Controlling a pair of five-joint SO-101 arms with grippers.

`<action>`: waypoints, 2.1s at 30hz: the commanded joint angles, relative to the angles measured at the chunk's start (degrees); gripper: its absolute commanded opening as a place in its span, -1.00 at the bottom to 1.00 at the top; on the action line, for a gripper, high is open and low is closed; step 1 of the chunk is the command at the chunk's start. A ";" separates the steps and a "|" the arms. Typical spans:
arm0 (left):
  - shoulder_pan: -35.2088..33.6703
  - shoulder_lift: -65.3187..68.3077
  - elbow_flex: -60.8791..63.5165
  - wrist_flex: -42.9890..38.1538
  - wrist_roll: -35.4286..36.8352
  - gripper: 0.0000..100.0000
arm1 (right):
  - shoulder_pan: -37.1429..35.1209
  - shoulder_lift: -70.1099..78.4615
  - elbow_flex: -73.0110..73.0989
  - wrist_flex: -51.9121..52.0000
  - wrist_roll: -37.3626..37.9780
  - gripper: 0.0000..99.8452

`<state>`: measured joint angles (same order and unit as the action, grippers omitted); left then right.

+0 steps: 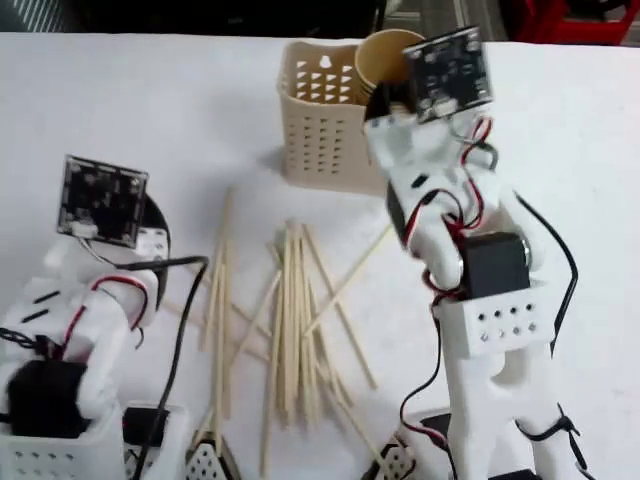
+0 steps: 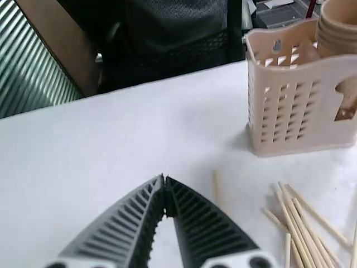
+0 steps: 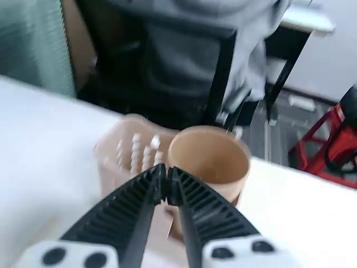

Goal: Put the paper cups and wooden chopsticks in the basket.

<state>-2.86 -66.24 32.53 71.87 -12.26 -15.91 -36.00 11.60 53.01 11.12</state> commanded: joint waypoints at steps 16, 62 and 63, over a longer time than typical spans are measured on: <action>-13.67 -20.88 42.11 -14.15 0.00 -0.95 | -15.60 -1.80 23.56 10.24 0.09 -0.96; -15.16 -31.52 52.31 -14.15 -0.44 -0.95 | -20.97 52.70 1.85 11.30 -11.60 -0.95; -15.16 -31.52 52.31 -14.15 -0.44 -0.95 | -20.88 52.70 1.85 11.30 -11.60 -0.92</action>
<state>-17.45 -97.10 85.36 57.36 -12.26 -36.31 16.22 13.36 64.26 -0.48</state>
